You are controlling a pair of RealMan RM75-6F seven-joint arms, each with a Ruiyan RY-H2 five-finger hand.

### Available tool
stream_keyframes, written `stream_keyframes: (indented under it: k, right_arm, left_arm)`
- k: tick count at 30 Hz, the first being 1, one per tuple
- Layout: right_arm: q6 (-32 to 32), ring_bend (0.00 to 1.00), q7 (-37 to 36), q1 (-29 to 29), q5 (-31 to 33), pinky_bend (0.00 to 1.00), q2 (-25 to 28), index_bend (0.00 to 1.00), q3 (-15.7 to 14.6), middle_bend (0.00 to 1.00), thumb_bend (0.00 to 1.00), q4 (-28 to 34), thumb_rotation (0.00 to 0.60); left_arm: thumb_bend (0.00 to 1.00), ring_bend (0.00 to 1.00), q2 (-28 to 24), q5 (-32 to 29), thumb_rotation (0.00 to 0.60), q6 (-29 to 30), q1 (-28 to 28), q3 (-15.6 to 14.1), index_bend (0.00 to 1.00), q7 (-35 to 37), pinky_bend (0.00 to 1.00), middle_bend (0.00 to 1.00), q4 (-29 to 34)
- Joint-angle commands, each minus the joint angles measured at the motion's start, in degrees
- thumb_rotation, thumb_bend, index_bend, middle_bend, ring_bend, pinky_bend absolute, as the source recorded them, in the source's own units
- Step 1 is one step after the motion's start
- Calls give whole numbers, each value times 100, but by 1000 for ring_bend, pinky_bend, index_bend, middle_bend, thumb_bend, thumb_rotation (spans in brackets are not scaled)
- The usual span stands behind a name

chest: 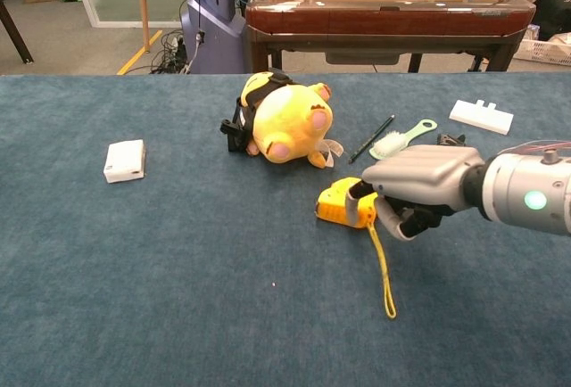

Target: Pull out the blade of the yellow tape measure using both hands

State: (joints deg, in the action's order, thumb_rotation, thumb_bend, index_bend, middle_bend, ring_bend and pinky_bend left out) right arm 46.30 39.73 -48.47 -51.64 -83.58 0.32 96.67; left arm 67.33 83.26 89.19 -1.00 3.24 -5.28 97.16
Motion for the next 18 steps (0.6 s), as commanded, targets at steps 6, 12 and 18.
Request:
stream_keyframes:
  k: [6,12,18]
  right_arm:
    - [198,1000,-120,70,59,1000,214,332,-81,997,888,35,600]
    - [801,825,-414,392,10,886,714,332,-72,653,217,660,600]
    - [1262,620,-634,579,-344,769,648,332,70,446,121,532,600]
  left_arm:
    - [175,0,25,17,600,-17,-17,0,136,-43,0,0,30]
    - [175,0,14,10,600,-8,-5,1,136,-14,0,0,44]
    - [175,0,33,19,600,-42,-20,0,137,67,0,0,42]
